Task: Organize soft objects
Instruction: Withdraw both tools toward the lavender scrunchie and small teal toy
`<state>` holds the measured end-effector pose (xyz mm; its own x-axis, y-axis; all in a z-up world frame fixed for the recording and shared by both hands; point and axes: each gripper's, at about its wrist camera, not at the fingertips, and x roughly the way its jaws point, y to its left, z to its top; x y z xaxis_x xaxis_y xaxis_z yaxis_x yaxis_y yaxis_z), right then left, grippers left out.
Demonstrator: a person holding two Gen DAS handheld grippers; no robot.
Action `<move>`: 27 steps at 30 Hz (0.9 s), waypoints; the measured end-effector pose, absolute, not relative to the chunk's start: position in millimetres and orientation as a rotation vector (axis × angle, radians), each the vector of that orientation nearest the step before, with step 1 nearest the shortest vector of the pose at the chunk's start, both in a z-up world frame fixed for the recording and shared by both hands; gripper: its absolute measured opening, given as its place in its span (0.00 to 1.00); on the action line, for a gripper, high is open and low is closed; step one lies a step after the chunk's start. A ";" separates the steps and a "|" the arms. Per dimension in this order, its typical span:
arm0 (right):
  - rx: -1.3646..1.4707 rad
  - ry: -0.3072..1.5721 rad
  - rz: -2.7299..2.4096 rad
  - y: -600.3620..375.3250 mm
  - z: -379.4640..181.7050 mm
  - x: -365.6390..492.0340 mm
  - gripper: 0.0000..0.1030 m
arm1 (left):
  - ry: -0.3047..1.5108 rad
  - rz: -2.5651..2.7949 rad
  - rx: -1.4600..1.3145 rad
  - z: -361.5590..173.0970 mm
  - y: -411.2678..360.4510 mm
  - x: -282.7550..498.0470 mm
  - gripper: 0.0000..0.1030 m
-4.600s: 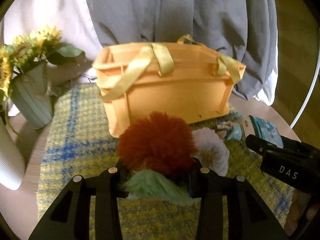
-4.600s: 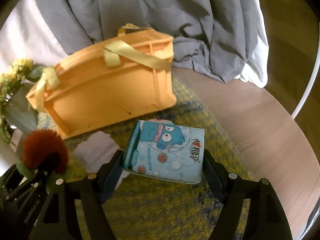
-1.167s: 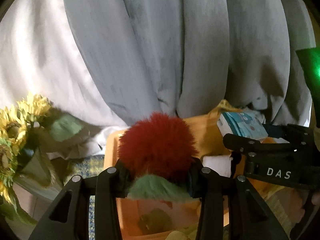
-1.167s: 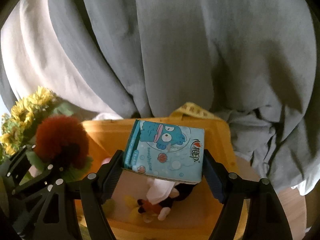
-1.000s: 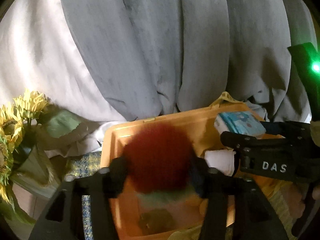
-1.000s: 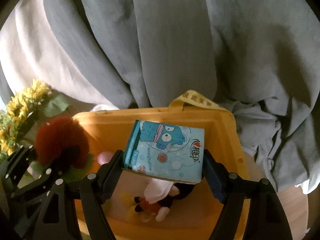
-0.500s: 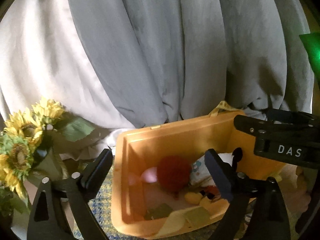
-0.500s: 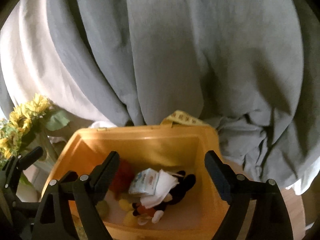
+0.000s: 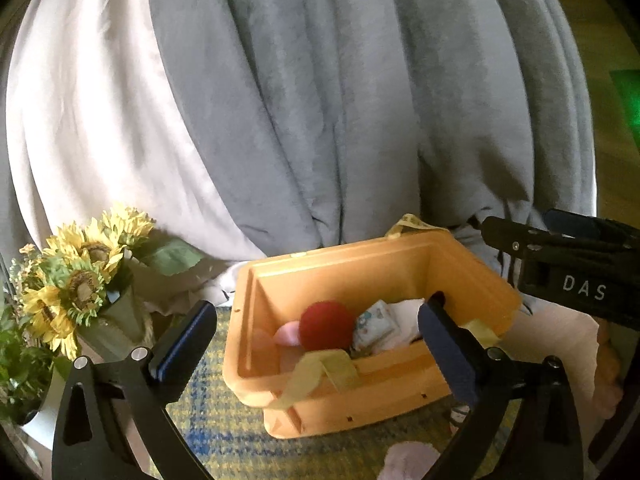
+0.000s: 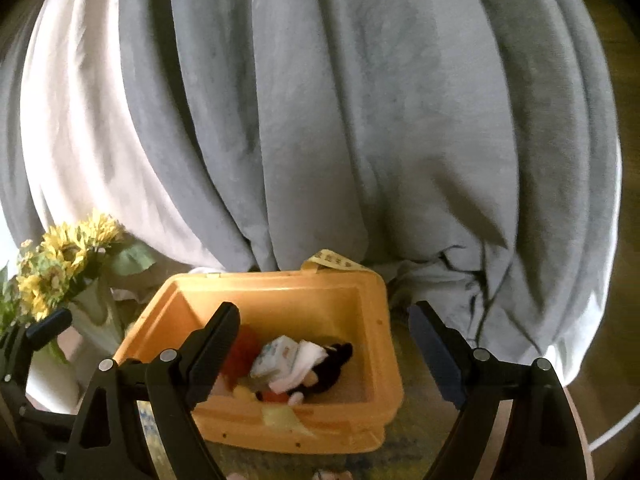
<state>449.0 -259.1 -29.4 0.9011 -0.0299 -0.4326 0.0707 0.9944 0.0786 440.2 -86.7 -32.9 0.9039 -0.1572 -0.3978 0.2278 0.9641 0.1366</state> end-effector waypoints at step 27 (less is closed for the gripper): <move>0.081 0.624 -0.059 -272.8 -96.3 385.1 0.85 | 0.518 -0.314 0.264 -98.1 -114.4 381.6 0.99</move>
<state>385.1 -272.8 -96.3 0.8098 -0.0310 -0.5858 0.0799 0.9951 0.0577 381.6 -114.4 -98.1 0.8232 -0.2260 -0.5209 0.3577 0.9188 0.1667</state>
